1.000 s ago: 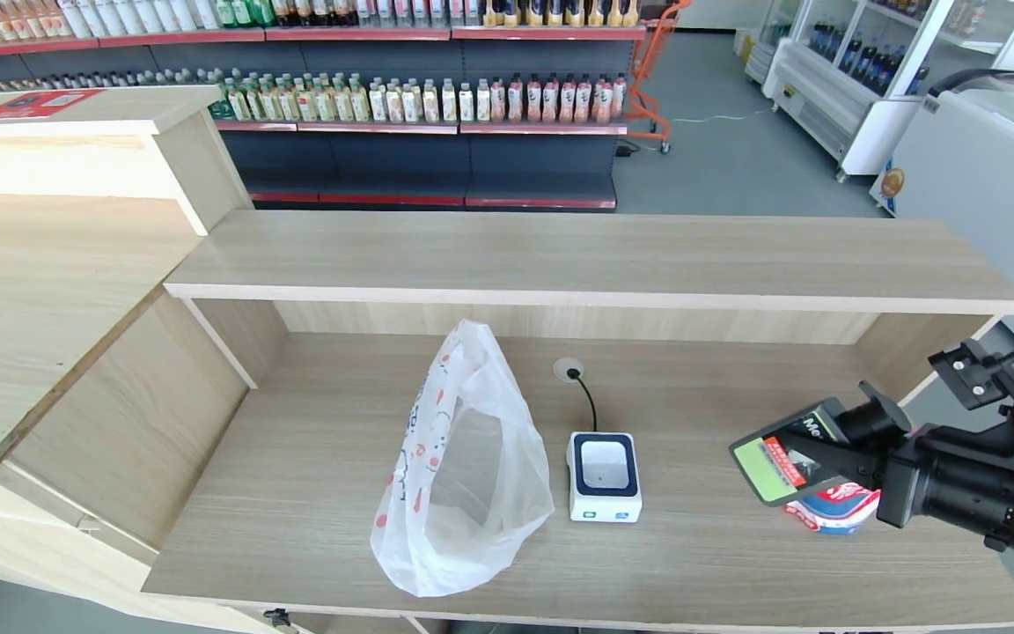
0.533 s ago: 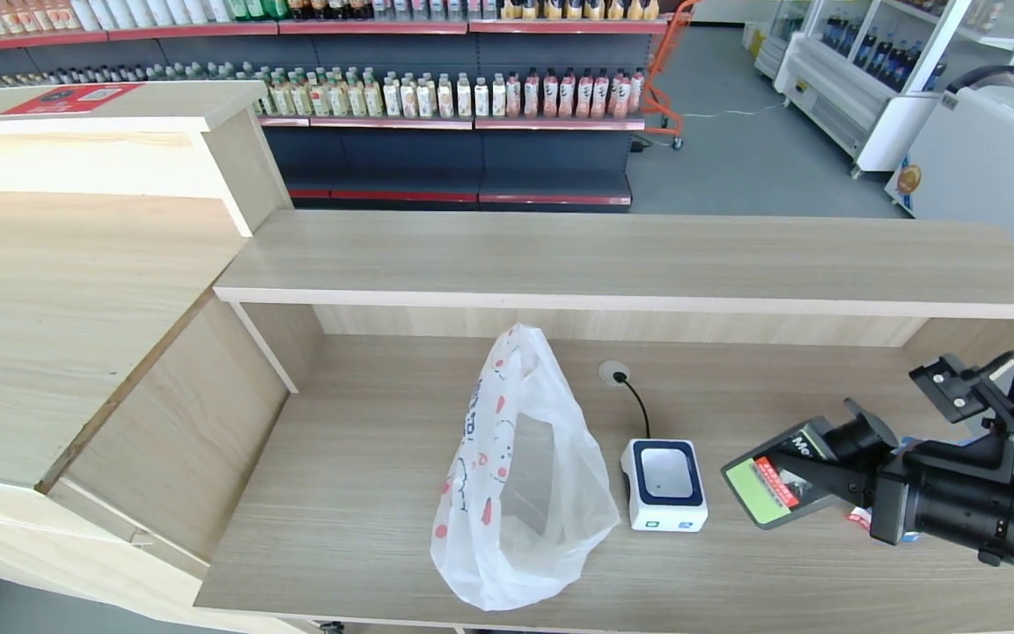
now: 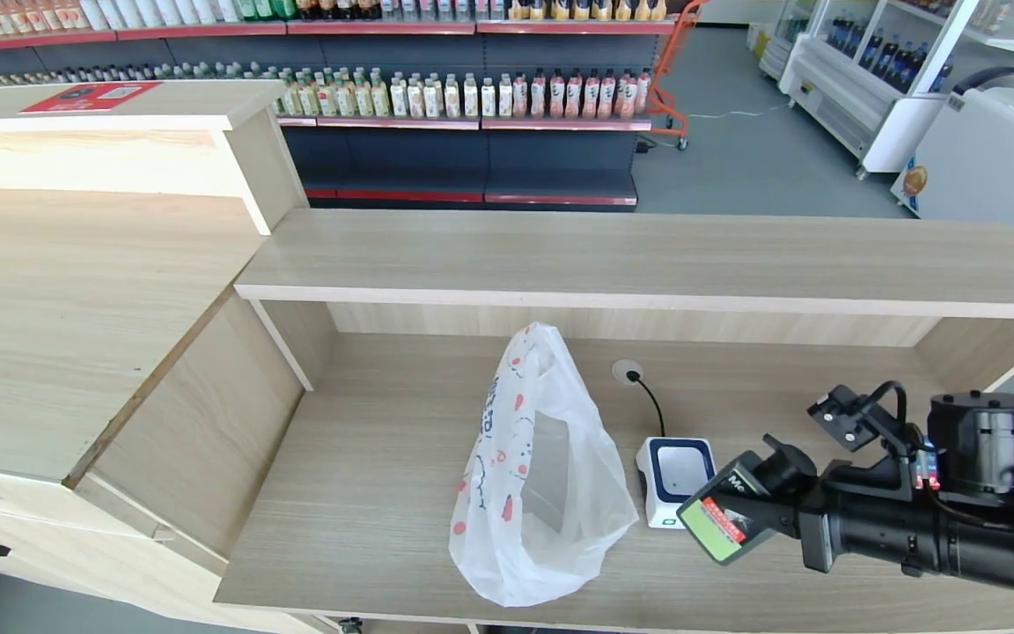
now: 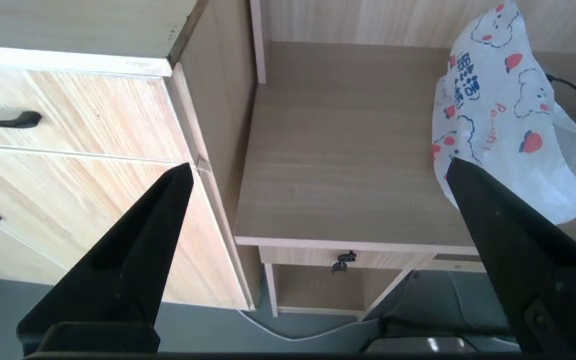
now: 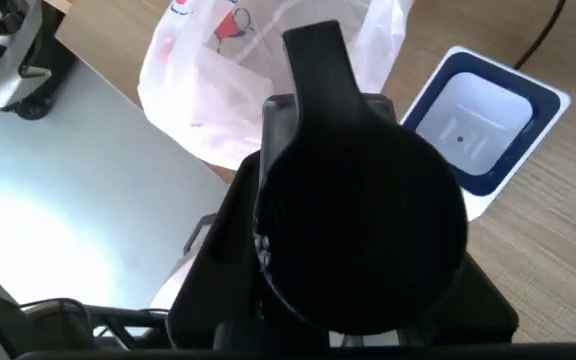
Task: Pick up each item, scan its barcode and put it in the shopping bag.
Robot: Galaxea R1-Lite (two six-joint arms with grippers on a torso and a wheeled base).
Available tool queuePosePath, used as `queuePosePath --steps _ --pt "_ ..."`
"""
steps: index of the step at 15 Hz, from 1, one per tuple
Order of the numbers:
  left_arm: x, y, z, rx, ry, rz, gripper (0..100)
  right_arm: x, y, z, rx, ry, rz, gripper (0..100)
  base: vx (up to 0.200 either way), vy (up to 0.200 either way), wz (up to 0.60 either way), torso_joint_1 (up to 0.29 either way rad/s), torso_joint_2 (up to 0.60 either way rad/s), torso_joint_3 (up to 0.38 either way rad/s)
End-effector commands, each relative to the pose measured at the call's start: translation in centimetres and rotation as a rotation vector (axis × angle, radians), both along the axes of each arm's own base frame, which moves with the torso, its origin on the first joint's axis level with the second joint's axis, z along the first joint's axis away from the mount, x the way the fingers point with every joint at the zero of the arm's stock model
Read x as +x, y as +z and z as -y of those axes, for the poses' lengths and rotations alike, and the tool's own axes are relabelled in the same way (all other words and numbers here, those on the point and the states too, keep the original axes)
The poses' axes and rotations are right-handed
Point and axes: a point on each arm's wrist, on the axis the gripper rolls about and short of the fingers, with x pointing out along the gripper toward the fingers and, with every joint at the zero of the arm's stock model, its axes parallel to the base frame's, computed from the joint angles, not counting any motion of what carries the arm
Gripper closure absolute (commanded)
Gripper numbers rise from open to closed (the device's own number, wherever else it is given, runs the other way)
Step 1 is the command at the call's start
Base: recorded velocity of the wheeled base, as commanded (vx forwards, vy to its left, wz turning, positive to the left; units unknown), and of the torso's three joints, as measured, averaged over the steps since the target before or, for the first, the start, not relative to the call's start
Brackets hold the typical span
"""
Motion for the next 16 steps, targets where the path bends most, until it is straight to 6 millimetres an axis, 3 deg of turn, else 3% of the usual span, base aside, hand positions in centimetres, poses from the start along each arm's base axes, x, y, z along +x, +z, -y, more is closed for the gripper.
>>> queuePosePath --steps 1,6,8,11,16 --pt "0.0 0.0 0.0 0.000 0.000 0.001 0 3.1 -4.3 -1.4 -0.083 0.055 0.007 100 0.000 0.000 0.00 0.000 0.00 0.000" --pt "0.0 0.0 0.0 0.000 0.000 0.001 0 8.4 -6.5 -7.7 -0.140 0.181 0.164 100 0.000 0.000 0.00 0.000 0.00 0.000" --pt "0.0 0.0 0.0 0.000 0.000 0.001 0 8.9 -7.7 -9.6 -0.169 0.191 0.176 100 0.000 0.000 0.00 0.000 0.00 0.000" --pt "0.0 0.0 0.0 0.000 0.000 0.001 0 10.0 -9.1 -11.2 -0.200 0.237 0.254 100 0.000 0.000 0.00 0.000 0.00 0.000" --pt "0.0 0.0 0.0 0.000 0.000 0.001 0 11.4 -10.2 -12.0 -0.238 0.265 0.326 100 0.000 0.000 0.00 0.000 0.00 0.000"
